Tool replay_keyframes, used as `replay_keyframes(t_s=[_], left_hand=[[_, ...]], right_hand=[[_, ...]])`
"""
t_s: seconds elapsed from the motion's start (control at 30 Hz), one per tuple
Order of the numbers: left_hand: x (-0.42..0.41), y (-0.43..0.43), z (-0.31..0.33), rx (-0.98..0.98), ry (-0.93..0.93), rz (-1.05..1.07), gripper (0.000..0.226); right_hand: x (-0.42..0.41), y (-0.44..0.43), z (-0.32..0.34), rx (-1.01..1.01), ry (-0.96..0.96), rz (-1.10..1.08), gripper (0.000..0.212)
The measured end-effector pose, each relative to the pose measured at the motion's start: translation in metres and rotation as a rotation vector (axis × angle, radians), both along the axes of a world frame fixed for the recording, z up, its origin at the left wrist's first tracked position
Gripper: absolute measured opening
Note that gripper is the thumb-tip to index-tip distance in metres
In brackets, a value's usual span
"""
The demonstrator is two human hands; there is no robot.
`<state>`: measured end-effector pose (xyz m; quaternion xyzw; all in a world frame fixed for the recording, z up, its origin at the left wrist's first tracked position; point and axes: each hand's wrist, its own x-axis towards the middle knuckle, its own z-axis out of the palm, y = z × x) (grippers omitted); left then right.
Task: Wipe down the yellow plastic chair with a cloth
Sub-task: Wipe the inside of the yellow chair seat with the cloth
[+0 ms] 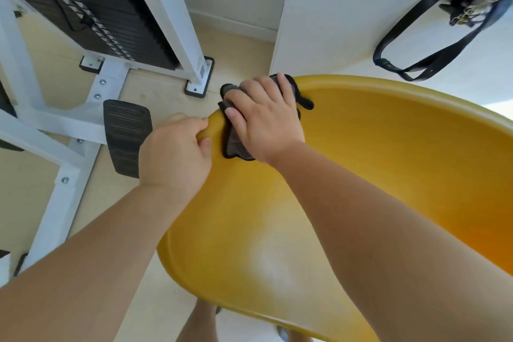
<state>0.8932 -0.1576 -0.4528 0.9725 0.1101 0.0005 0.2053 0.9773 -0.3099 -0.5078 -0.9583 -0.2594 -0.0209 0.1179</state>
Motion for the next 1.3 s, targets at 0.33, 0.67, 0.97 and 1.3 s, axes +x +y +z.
replay_keyframes(t_s=[0.33, 0.67, 0.97, 1.3], left_hand=[[0.013, -0.001, 0.005, 0.034, 0.141, 0.0, 0.023], [0.044, -0.088, 0.011, 0.152, 0.035, -0.234, 0.075], [0.085, -0.132, 0.006, 0.355, 0.217, -0.235, 0.088], [0.1, -0.218, -0.007, 0.302, 0.158, -0.439, 0.101]], right_hand=[[0.03, -0.039, 0.004, -0.001, 0.097, -0.657, 0.048], [0.024, -0.067, -0.007, -0.03, -0.005, -0.318, 0.04], [0.035, -0.198, -0.006, -0.001, 0.011, -0.872, 0.047], [0.041, -0.212, -0.004, -0.058, -0.039, -0.42, 0.042]])
